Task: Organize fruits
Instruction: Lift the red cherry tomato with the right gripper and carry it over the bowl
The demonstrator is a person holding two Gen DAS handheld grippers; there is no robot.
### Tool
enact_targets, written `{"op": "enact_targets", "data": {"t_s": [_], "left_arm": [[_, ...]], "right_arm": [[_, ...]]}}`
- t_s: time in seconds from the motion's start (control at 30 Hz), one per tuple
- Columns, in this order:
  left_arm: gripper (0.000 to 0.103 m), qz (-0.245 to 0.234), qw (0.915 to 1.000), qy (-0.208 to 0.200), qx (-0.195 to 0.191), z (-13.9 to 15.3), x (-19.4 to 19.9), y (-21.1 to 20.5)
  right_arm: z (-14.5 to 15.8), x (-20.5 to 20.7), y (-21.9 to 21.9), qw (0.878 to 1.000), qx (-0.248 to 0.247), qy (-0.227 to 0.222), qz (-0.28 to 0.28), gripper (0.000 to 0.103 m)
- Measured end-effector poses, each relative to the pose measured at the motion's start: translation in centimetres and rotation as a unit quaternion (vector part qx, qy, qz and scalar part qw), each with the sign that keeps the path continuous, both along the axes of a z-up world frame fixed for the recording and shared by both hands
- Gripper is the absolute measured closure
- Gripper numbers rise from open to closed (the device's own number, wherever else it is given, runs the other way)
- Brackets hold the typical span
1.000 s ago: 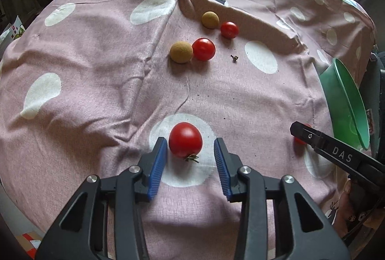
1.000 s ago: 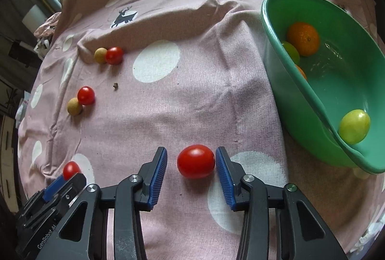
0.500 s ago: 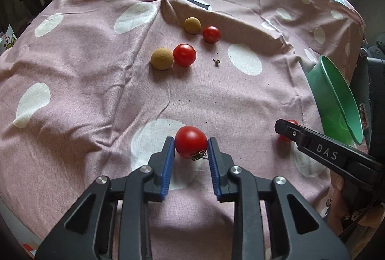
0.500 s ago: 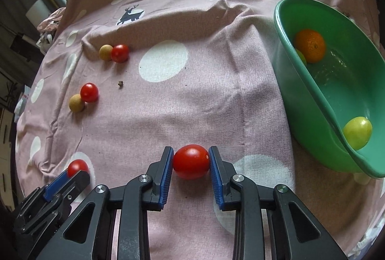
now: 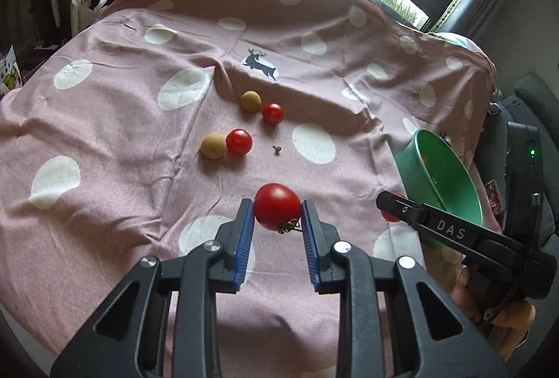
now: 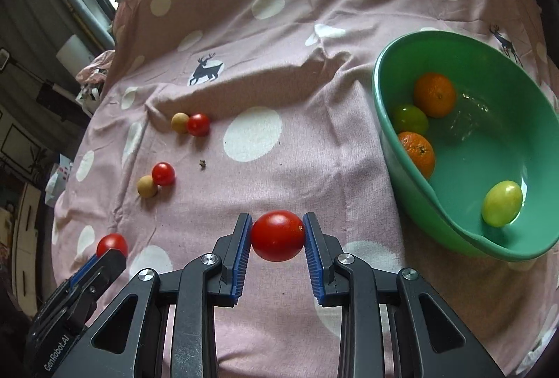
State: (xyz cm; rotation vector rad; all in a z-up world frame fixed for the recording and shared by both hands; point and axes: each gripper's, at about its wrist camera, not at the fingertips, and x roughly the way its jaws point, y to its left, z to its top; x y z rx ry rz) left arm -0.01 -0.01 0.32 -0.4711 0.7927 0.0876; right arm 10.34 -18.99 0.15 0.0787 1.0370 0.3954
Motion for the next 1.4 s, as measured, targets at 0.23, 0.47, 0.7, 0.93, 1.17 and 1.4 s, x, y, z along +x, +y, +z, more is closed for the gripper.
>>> {"op": "enact_targets", "data": {"t_s": [0.23,0.47,0.7,0.93,1.17,1.4], "left_arm": [[0.076,-0.026,0.9985,-0.037,0.030,2.6,0.4,-3.2],[0.076,-0.055,0.9935,-0.068,0.073,4.7,1.8,-7.3],[0.076,-0.091,0.9891,-0.077,0.086,5.4,4.5,-11.1],[0.076,-0.125,0.9847,-0.079,0.091,5.1,6.9,-14.5],[0.076,-0.153,0.9817,-0.071,0.089,4.2,8.9,-17.3],[0.076,-0.176,0.9792,-0.062,0.079,3.1,10.0,-18.9]], "right_arm": [[2.0,-0.2,-1.8,0.998,0.043,-0.036,-0.016,0.073],[3.6,-0.1,-5.6,0.991,0.092,-0.080,-0.055,0.073],[4.8,-0.1,-10.3,0.976,0.130,-0.115,-0.129,0.072],[4.8,-0.1,-13.9,0.965,0.135,-0.122,-0.190,0.072],[4.1,0.3,-15.8,0.958,0.131,-0.110,-0.229,0.072],[3.5,0.5,-17.0,0.954,0.110,-0.097,-0.262,0.072]]}}
